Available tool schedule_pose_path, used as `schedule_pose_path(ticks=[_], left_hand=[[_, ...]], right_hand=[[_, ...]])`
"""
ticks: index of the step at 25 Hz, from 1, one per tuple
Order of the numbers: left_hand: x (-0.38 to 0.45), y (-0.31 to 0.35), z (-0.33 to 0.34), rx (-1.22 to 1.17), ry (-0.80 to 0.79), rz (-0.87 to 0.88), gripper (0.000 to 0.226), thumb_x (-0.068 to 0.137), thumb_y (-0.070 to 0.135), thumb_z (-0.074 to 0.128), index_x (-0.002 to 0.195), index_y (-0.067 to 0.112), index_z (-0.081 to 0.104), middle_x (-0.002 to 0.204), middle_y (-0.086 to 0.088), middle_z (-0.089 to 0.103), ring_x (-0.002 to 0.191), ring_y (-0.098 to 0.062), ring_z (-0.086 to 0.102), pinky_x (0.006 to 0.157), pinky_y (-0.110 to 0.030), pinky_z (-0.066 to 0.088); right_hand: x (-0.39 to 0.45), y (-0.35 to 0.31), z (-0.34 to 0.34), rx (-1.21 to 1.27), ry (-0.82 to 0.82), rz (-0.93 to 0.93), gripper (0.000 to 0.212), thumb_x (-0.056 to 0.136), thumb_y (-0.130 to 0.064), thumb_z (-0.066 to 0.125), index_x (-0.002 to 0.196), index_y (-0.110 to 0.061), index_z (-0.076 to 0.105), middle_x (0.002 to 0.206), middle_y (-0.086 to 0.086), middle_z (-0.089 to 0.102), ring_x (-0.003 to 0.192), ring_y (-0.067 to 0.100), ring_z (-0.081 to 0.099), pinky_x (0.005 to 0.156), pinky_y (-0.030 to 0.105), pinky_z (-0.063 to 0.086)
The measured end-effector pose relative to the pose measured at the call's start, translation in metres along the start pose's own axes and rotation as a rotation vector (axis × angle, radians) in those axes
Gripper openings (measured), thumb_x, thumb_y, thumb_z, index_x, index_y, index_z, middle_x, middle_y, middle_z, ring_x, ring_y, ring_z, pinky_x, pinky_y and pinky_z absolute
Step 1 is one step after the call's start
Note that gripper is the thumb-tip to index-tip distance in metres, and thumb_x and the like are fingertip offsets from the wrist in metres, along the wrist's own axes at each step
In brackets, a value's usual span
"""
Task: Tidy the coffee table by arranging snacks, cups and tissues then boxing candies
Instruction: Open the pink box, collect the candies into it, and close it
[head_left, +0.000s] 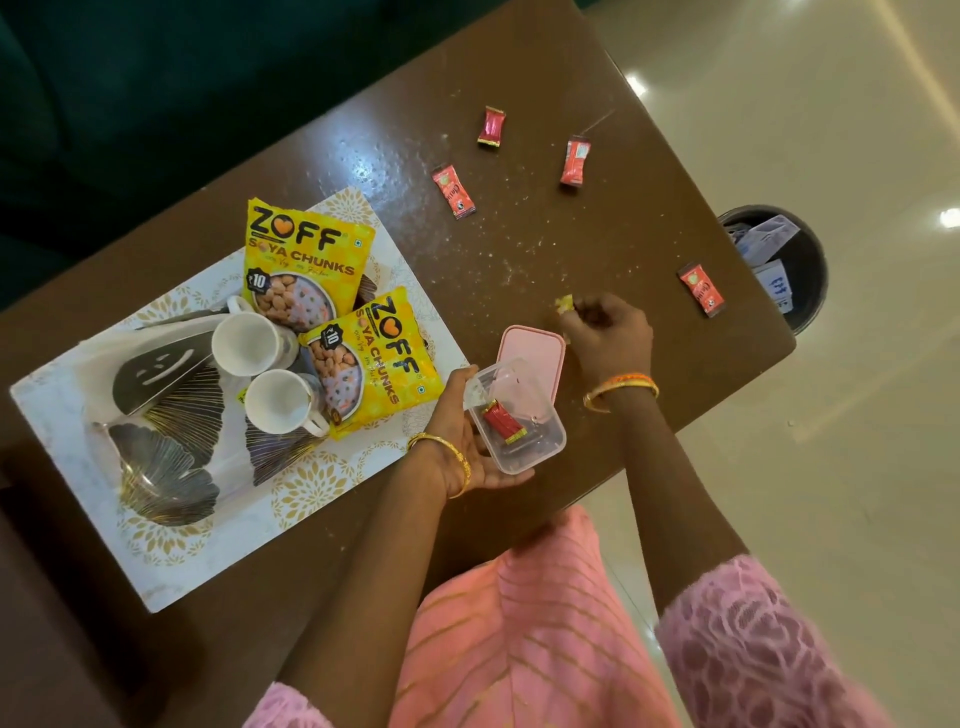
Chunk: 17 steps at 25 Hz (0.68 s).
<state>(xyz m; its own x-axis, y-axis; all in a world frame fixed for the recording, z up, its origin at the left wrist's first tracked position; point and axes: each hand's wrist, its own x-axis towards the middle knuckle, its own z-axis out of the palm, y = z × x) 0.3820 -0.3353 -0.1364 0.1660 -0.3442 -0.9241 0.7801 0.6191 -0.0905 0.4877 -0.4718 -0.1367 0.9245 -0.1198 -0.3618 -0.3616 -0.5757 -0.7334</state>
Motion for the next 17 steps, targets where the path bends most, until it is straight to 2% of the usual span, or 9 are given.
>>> schedule_pose_path(ticks=[2,3,5,7,9,11,13,17], left_hand=[[0.001,0.0,0.005,0.014,-0.004,-0.011,0.071,0.074,0.069,0.045,0.118,0.016,0.058,0.12,-0.019,0.06,0.107,-0.037,0.059,0.078,-0.05,0.053],[0.003,0.0,0.008,0.025,-0.002,-0.017,0.07,0.074,0.069,0.045,0.116,0.016,0.06,0.117,-0.018,0.062,0.105,-0.036,0.06,0.079,-0.049,0.052],[0.006,-0.002,0.013,0.049,0.005,-0.023,0.069,0.074,0.069,0.044,0.112,0.016,0.064,0.111,-0.017,0.065,0.102,-0.035,0.061,0.083,-0.049,0.052],[0.01,-0.003,0.017,0.054,0.015,-0.018,0.069,0.074,0.07,0.044,0.114,0.016,0.064,0.114,-0.018,0.064,0.107,-0.036,0.06,0.092,-0.052,0.048],[0.013,-0.003,0.02,0.037,0.03,-0.019,0.072,0.074,0.07,0.045,0.119,0.017,0.061,0.121,-0.019,0.062,0.111,-0.038,0.059,0.097,-0.054,0.045],[0.015,-0.001,0.026,0.021,0.043,-0.01,0.073,0.074,0.069,0.046,0.122,0.016,0.06,0.126,-0.019,0.06,0.114,-0.038,0.058,0.097,-0.054,0.045],[0.016,0.001,0.034,0.0,0.056,0.006,0.074,0.075,0.069,0.045,0.123,0.015,0.059,0.128,-0.019,0.059,0.116,-0.038,0.057,0.094,-0.054,0.047],[0.021,0.005,0.057,-0.064,0.085,0.052,0.073,0.074,0.069,0.049,0.123,0.016,0.056,0.126,-0.02,0.058,0.109,-0.04,0.059,0.073,-0.052,0.055]], right_hand=[[-0.03,-0.001,-0.014,0.154,-0.11,0.022,0.003,0.077,-0.019,0.071,0.079,-0.019,0.069,0.088,0.003,0.065,0.079,0.015,0.061,0.068,0.031,0.053],[-0.043,-0.001,-0.018,0.163,-0.181,0.019,0.007,0.075,-0.018,0.073,0.077,-0.023,0.068,0.098,0.004,0.061,0.091,0.019,0.06,0.076,0.034,0.053],[-0.06,0.008,-0.02,0.01,-0.288,-0.016,0.009,0.073,-0.019,0.076,0.079,-0.024,0.07,0.113,0.005,0.053,0.111,0.022,0.047,0.087,0.036,0.046],[-0.064,0.015,-0.018,-0.186,-0.313,-0.047,0.012,0.074,-0.021,0.074,0.086,-0.02,0.074,0.122,0.004,0.05,0.118,0.021,0.037,0.091,0.038,0.041],[-0.062,0.021,-0.018,-0.263,-0.323,-0.047,0.015,0.076,-0.024,0.072,0.09,-0.02,0.074,0.127,0.003,0.048,0.121,0.021,0.034,0.094,0.041,0.038],[-0.056,0.026,-0.021,-0.223,-0.342,-0.045,0.015,0.078,-0.023,0.071,0.092,-0.021,0.074,0.128,0.003,0.048,0.122,0.02,0.034,0.092,0.039,0.038],[-0.049,0.03,-0.028,-0.118,-0.311,-0.048,0.011,0.078,-0.019,0.07,0.088,-0.02,0.074,0.119,0.004,0.052,0.117,0.02,0.039,0.087,0.035,0.04],[-0.011,0.035,-0.057,0.042,-0.054,-0.023,0.013,0.078,-0.004,0.066,0.081,-0.014,0.072,0.096,0.009,0.066,0.091,0.026,0.062,0.075,0.03,0.052]])
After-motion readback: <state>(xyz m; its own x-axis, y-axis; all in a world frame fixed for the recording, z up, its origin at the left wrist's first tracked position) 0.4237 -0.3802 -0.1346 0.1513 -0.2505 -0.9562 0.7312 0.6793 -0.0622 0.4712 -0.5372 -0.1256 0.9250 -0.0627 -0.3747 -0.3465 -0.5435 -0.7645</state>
